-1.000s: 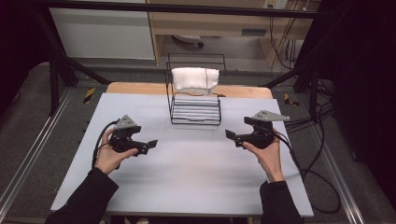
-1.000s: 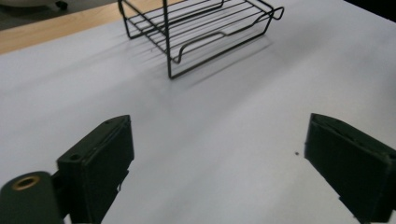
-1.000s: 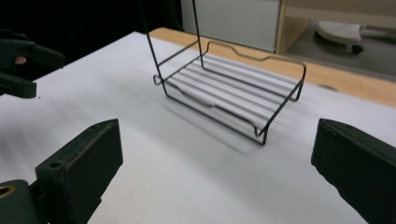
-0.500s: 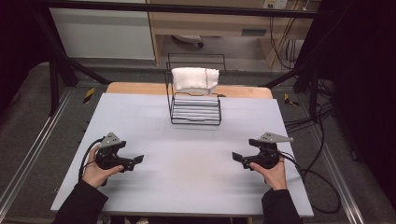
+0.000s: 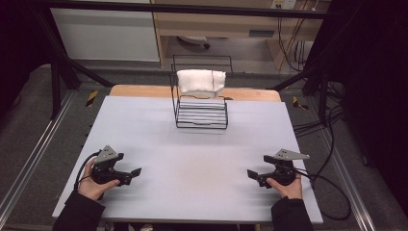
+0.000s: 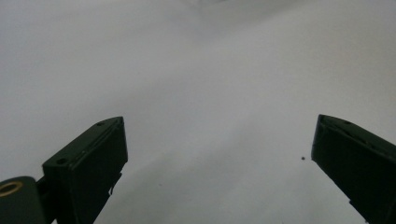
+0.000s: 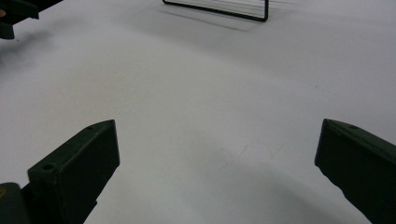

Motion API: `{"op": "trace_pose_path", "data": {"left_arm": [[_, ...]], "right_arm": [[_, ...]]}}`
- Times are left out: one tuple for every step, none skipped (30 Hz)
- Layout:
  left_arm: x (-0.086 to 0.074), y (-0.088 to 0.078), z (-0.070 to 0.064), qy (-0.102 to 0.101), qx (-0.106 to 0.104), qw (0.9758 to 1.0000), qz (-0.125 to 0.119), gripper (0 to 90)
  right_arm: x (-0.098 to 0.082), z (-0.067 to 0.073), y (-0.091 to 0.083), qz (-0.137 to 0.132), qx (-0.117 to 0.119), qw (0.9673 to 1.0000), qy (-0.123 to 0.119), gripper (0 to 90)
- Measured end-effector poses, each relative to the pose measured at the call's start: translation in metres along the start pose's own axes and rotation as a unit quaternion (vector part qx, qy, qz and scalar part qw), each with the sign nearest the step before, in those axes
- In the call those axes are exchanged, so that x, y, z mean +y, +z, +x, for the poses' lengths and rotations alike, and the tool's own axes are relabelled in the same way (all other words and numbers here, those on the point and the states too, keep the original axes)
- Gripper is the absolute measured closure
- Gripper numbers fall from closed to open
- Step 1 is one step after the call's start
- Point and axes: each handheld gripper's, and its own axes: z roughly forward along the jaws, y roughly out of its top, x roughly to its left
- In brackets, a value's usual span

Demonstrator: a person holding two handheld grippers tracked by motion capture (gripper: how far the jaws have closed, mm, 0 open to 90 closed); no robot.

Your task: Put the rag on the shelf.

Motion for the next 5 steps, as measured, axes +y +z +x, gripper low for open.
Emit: {"op": "trace_pose_path", "data": {"left_arm": [[-0.0007,-0.0002,0.0002,-0.001,0.001,1.0000,-0.002,3.7],[-0.0012,-0.0005,0.0004,0.000,0.001,1.0000,0.000,3.7],[-0.0019,-0.0004,0.0000,-0.002,0.000,1.0000,-0.001,3.7],[-0.0024,-0.0003,-0.0004,-0.001,-0.001,1.0000,0.000,3.7],[-0.0027,-0.0003,-0.0008,0.000,-0.002,1.0000,0.001,3.7]], "right_arm": [[-0.0004,-0.0003,0.0006,-0.001,0.001,1.0000,-0.004,0.6],[-0.0007,0.0000,0.0009,0.000,0.000,1.0000,-0.003,0.6],[-0.0009,0.0006,0.0011,0.002,0.000,1.0000,-0.001,0.6],[-0.0010,0.0005,0.0012,0.004,0.000,1.0000,-0.003,0.6],[-0.0012,0.0004,0.0014,0.004,-0.002,1.0000,-0.004,0.6]]}}
